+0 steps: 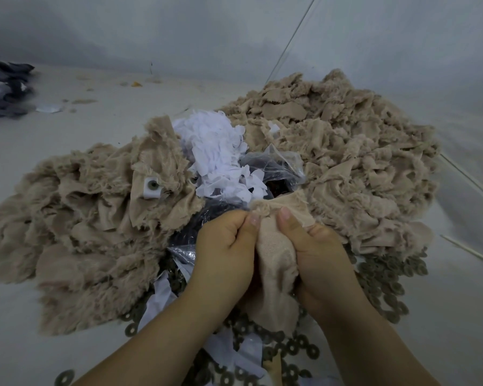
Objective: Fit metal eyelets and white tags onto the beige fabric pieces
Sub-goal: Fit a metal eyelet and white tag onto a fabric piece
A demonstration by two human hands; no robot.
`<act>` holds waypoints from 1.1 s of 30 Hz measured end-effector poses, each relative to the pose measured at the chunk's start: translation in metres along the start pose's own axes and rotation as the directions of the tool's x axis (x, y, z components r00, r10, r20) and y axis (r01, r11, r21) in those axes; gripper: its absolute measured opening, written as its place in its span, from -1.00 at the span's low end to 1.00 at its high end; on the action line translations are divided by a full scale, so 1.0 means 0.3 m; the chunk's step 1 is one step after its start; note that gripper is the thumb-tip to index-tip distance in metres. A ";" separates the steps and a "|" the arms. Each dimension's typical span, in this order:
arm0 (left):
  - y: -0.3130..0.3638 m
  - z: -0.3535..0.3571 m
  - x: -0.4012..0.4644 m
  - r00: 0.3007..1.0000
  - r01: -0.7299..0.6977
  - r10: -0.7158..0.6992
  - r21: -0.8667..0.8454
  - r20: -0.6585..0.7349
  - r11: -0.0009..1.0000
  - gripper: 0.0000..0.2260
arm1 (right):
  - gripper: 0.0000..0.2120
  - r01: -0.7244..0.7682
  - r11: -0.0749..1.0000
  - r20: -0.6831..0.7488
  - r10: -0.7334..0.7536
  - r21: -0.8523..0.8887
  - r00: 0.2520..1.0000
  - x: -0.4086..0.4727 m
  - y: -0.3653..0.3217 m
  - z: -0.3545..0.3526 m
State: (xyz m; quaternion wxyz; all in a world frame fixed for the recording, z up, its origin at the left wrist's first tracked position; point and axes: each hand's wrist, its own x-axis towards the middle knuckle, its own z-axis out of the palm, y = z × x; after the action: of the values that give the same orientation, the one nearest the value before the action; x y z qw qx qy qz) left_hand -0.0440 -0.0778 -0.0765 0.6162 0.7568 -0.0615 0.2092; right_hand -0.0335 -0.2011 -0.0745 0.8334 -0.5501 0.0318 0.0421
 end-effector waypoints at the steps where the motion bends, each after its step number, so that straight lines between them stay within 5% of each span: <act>1: 0.002 0.000 0.001 0.999 0.050 -0.049 -0.078 0.008 0.996 -0.61 | -0.67 -0.018 1.000 -0.013 0.018 0.008 1.000 0.000 -0.002 0.002; 5: 0.004 -0.001 0.003 0.986 0.167 -0.163 -0.268 0.038 0.949 -0.62 | -0.59 -0.135 0.988 -0.007 0.136 0.077 0.991 -0.005 -0.010 0.010; 10: -0.004 -0.004 0.004 0.985 0.171 -0.166 -0.229 0.042 0.958 -0.59 | -0.66 -0.239 0.956 0.087 0.227 0.170 0.970 -0.002 -0.014 -0.005; 16: 0.027 -0.004 0.002 1.000 0.018 -0.017 -0.036 0.012 0.999 -0.57 | -0.71 -0.147 0.986 0.107 0.138 0.079 0.985 -0.017 -0.013 0.005; 26: 0.013 0.006 -0.007 0.996 0.080 -0.085 -0.190 -0.018 0.978 -0.69 | -0.56 -0.401 0.883 0.189 0.362 0.243 0.913 -0.025 -0.002 0.017; 29: -0.011 -0.007 -0.003 0.997 0.046 -0.052 -0.108 -0.053 0.993 -0.65 | -0.66 -0.257 0.959 0.121 0.243 0.117 0.963 -0.020 -0.013 0.008; 31: -0.028 -0.022 0.002 0.996 0.047 -0.052 -0.075 -0.067 0.996 -0.63 | -0.75 -0.001 0.988 -0.039 -0.005 -0.152 0.999 0.000 -0.039 -0.002; 33: -0.040 -0.032 0.005 0.998 0.029 -0.033 -0.064 -0.057 0.998 -0.60 | -0.65 0.200 0.900 -0.221 -0.301 -0.387 0.928 0.038 -0.078 -0.025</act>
State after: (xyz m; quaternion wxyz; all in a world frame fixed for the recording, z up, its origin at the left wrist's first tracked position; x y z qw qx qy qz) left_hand -0.0405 -0.0656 -0.0854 0.6443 0.7316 -0.0383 0.2196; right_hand -0.0197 -0.2168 -0.0573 0.7050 -0.6924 0.0674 -0.1380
